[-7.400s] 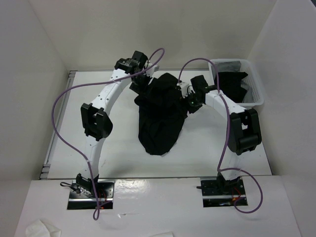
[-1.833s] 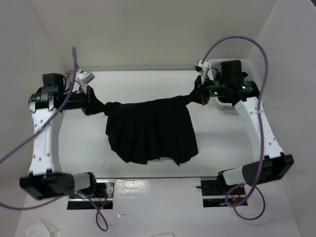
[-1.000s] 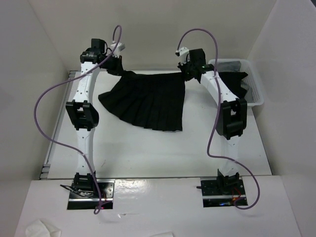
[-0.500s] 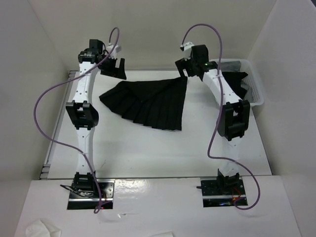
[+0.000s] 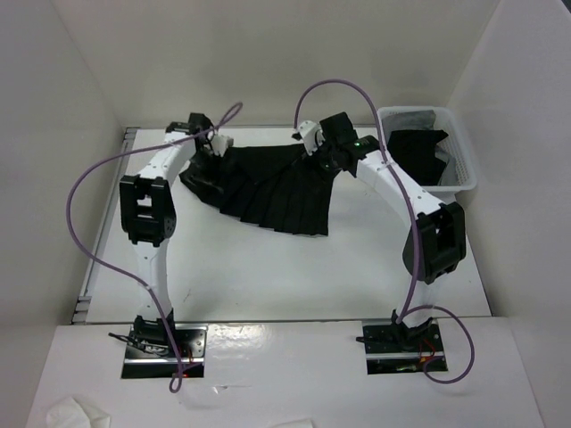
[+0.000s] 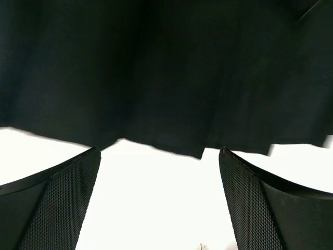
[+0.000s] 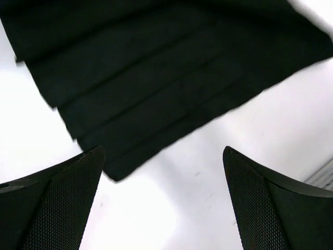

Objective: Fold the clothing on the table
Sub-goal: Flatten the skirt out

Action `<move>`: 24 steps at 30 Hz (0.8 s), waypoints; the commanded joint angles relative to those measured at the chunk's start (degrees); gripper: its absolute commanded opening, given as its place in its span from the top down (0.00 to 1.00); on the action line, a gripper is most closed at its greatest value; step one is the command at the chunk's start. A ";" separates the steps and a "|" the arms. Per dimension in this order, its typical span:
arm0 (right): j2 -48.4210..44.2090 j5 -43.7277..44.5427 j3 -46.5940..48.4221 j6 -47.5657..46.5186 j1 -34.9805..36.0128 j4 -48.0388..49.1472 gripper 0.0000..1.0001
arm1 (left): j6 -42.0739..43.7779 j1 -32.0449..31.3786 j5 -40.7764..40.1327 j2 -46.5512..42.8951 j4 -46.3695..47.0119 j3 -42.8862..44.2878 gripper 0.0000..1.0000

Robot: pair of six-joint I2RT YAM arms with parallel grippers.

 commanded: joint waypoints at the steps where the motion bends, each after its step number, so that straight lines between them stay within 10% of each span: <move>1: -0.52 -0.41 -1.53 -0.74 0.75 -3.56 0.02 | -1.41 -1.81 -7.50 -5.25 7.27 -5.85 0.00; 10: -0.52 0.12 -2.67 -0.21 1.38 -3.56 0.02 | -4.66 -4.10 -9.60 -18.07 29.30 -28.87 0.00; 24: 0.62 3.19 -2.67 -0.21 1.38 -4.61 0.02 | -4.05 -7.96 -8.37 -18.88 43.47 -35.92 0.00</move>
